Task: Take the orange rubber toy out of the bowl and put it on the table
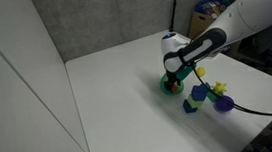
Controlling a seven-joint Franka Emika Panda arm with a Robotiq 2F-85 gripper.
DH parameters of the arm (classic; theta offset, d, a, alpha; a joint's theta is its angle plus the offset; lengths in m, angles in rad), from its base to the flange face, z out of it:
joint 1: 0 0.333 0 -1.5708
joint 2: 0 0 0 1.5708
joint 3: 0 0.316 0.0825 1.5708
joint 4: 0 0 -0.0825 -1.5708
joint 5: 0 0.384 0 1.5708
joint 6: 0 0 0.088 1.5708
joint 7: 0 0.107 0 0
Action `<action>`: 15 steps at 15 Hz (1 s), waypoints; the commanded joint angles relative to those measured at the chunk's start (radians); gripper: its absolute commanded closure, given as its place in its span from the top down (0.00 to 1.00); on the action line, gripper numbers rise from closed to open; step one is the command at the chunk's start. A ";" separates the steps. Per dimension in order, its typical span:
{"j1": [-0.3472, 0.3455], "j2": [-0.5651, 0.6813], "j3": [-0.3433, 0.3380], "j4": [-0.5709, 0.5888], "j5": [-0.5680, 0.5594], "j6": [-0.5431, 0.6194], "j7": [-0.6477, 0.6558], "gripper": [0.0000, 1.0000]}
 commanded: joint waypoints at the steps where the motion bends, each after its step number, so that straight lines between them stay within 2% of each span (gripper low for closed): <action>1: -0.003 0.017 0.002 0.029 -0.009 0.075 0.006 1.00; 12: -0.018 0.002 0.024 0.027 0.017 0.232 0.002 1.00; 15: -0.015 0.017 0.020 0.045 0.015 0.240 0.002 1.00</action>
